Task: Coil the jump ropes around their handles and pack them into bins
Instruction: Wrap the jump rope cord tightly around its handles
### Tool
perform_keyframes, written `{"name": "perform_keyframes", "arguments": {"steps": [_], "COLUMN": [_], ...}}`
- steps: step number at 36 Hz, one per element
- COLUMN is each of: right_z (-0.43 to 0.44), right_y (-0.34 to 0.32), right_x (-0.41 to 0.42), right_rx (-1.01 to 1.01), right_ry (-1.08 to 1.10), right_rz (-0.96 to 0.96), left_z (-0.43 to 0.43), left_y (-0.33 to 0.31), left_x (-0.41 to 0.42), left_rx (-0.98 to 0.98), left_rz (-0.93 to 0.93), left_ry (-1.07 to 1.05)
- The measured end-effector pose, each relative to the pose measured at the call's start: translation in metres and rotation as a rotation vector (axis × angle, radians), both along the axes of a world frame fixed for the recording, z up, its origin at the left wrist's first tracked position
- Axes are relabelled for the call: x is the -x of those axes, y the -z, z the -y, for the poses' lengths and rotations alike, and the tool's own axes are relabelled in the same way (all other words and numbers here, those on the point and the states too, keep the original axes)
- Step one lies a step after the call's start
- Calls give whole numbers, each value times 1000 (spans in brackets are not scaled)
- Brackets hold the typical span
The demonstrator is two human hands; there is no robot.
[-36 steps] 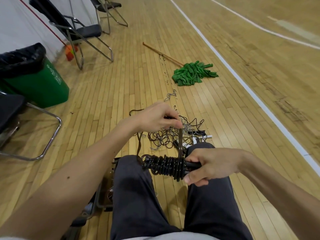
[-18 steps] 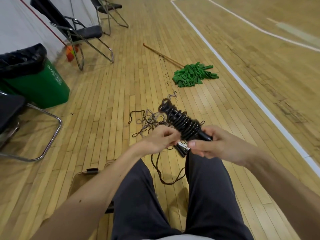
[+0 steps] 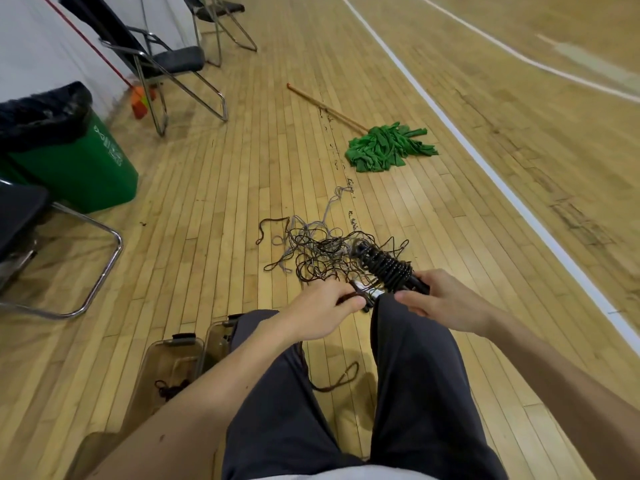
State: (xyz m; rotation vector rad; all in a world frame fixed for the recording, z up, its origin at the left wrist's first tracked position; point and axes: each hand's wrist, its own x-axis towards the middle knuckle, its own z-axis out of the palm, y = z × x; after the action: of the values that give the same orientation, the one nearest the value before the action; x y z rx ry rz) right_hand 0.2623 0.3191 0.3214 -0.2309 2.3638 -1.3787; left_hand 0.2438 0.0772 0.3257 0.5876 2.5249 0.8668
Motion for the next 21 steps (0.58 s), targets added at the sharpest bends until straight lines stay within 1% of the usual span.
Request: {"name": "perform_keyframes", "arguments": {"steps": [3, 6, 11, 12, 14, 16, 21], "right_z": [1, 2, -13, -16, -18, -14, -7], "right_y": [5, 7, 15, 17, 19, 19, 17], "right_x": [3, 7, 13, 13, 10, 7, 9], "right_rx": [-31, -80, -279, -297, -362, -429, -473], "right_ry": [37, 74, 229, 247, 224, 189, 71], "right_rz": [-1, -14, -69, -55, -30, -22, 15], "left_z": [-7, -13, -10, -9, -7, -10, -16], "left_y": [-5, -14, -25, -25, -26, -32, -60], "left_x": [-6, -11, -10, -10, -8, -6, 9], "left_rx": [97, 140, 75, 69, 123, 222, 365], "left_rz": [-52, -81, -2, -21, -104, -209, -488], "left_ry": [29, 29, -1, -5, 27, 57, 164]}}
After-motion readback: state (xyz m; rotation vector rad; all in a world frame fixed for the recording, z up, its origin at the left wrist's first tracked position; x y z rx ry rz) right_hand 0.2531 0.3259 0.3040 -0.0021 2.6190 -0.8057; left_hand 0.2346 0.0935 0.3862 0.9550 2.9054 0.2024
